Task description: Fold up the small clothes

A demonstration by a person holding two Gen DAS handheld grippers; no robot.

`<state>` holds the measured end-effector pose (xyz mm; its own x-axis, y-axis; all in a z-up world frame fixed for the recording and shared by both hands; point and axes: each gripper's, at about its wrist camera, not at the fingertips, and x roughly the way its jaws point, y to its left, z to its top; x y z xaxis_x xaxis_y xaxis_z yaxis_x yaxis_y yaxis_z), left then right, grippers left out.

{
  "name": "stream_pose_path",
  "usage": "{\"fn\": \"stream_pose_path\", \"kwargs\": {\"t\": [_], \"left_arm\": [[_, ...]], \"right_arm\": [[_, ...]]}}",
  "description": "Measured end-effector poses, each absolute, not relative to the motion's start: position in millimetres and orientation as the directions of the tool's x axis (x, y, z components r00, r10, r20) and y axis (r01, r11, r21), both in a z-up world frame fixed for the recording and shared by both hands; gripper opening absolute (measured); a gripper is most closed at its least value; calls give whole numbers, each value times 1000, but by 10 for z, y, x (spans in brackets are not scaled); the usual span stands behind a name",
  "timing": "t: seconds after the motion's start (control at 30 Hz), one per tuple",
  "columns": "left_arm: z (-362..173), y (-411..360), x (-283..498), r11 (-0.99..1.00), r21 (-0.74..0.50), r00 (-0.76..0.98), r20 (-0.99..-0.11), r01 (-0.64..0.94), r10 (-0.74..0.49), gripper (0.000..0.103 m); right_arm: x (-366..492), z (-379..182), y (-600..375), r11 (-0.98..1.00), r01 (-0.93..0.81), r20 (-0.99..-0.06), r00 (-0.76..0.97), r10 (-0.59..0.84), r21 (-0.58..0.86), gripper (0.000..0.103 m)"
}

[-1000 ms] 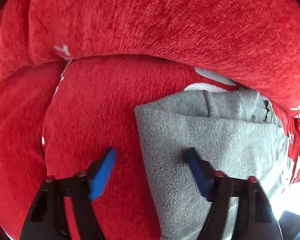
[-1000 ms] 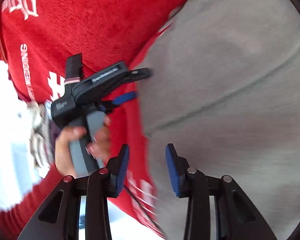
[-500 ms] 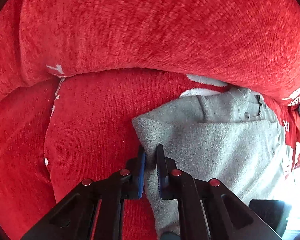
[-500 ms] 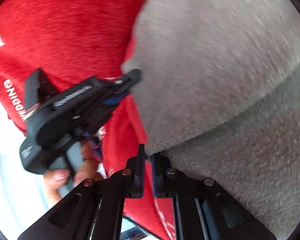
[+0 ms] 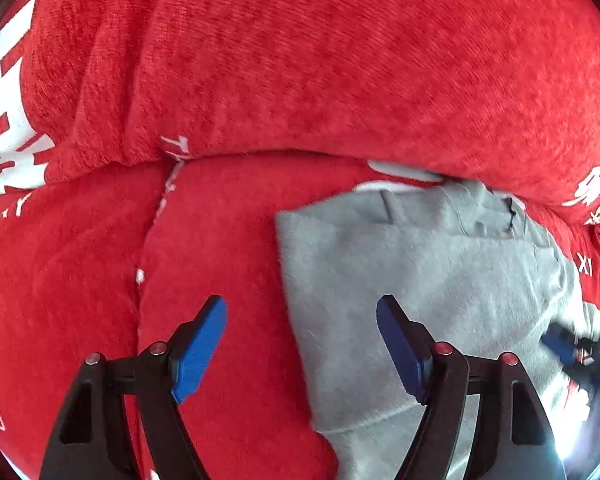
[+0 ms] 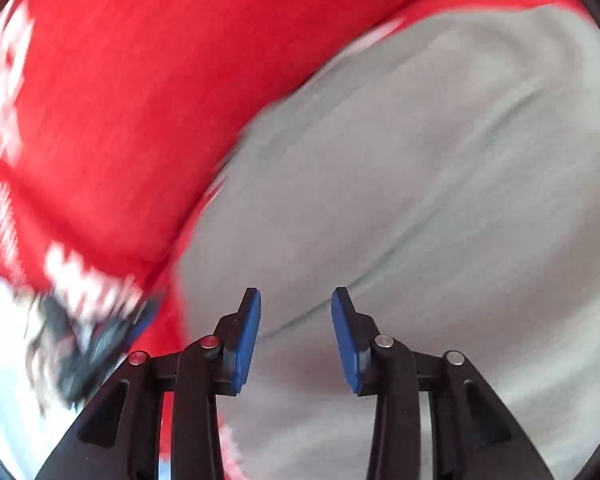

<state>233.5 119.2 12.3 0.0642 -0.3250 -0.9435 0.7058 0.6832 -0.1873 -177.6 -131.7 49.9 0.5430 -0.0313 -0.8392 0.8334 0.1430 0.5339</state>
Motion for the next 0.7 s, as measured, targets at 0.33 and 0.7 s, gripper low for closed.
{"fn": "stream_pose_path", "kwargs": {"t": [0.33,0.7], "left_arm": [[-139,975,1994,690,-70,116,-969,720,-219,77],[-222,1092,1926,712,-1,147,-978,702,-146,79]], "right_arm": [[-2281,348,-2122,30,832,-828,555,-77,554,7],[-2415,395,-1733,71,884,-884,466,-38,463,9]]}}
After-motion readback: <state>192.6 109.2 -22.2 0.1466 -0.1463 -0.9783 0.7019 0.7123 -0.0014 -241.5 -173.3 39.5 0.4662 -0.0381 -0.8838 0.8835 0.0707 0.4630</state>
